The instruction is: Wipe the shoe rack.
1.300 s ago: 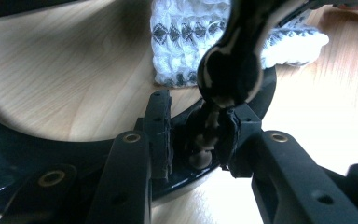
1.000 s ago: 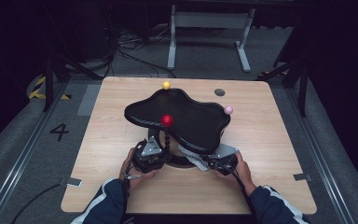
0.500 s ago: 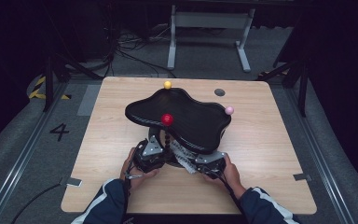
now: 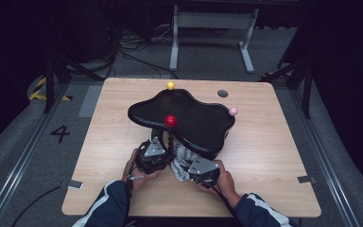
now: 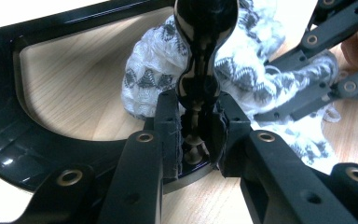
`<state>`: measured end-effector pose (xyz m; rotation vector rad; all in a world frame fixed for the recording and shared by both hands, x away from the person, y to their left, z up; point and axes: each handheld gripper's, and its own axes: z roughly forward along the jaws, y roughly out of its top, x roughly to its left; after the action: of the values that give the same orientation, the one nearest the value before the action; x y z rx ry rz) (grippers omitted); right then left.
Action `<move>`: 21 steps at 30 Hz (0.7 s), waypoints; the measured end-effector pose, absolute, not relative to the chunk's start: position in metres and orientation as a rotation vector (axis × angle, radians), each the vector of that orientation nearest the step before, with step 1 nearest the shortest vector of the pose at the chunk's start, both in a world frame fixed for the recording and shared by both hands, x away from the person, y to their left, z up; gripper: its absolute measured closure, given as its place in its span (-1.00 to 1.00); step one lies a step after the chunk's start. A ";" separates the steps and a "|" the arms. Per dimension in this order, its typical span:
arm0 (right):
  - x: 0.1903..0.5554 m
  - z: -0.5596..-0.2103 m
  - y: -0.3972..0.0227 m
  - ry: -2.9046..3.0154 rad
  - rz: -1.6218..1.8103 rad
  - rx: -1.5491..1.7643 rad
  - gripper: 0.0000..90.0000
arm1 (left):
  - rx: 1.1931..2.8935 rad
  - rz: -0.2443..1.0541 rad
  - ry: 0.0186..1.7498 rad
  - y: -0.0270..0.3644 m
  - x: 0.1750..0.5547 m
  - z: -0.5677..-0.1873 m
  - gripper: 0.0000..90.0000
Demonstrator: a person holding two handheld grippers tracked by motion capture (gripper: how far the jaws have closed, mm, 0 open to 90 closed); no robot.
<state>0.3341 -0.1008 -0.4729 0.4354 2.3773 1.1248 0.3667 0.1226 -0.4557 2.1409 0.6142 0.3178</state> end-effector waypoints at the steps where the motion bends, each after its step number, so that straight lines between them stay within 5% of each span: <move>1: 0.334 -0.473 -0.102 2.375 1.118 0.431 0.78 | 2.141 0.318 0.614 0.123 0.367 -0.456 0.66; 21: 0.353 -0.474 -0.155 2.362 1.031 0.549 0.78 | 2.135 0.262 0.590 0.126 0.374 -0.457 0.66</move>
<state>0.3527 -0.1547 -0.4744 0.5492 2.3621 1.0313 0.3742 0.1265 -0.4567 2.1346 0.5905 0.2620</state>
